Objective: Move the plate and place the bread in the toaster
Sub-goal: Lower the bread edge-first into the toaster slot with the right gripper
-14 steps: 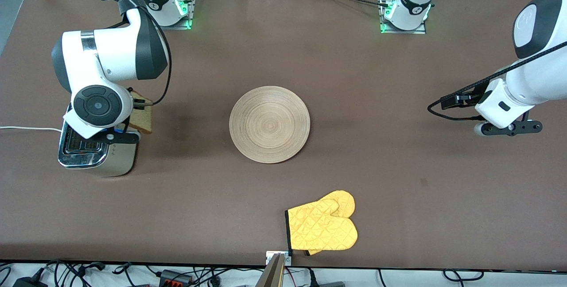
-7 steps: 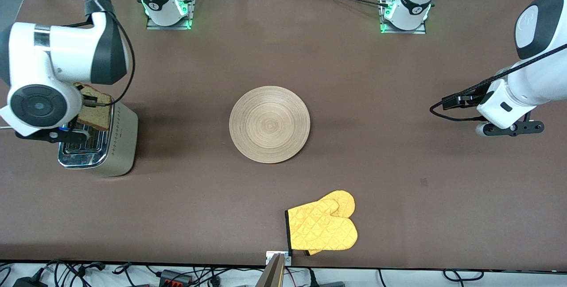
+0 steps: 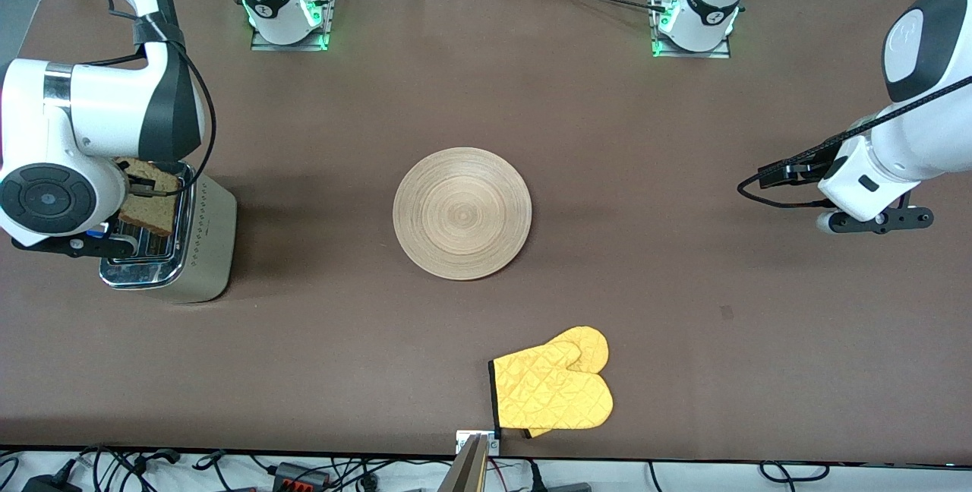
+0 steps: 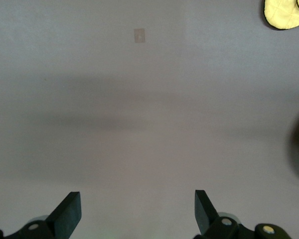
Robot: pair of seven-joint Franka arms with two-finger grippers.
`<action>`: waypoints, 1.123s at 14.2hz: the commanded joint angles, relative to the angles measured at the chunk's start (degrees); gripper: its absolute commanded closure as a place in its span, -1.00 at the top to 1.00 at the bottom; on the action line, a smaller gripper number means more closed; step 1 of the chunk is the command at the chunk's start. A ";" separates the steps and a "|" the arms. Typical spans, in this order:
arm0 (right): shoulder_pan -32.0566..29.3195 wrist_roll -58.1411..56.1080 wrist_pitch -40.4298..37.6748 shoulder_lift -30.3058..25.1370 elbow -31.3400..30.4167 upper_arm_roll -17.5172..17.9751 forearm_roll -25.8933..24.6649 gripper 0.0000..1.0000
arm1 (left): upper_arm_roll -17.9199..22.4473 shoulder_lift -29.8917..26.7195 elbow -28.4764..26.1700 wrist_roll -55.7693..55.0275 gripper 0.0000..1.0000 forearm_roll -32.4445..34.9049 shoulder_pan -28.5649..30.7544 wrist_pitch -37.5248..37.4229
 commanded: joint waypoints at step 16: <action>-0.75 -0.88 4.67 0.41 -3.37 -0.03 -2.77 -1.00 | -0.25 -0.68 -1.53 1.35 1.00 0.81 2.00 0.59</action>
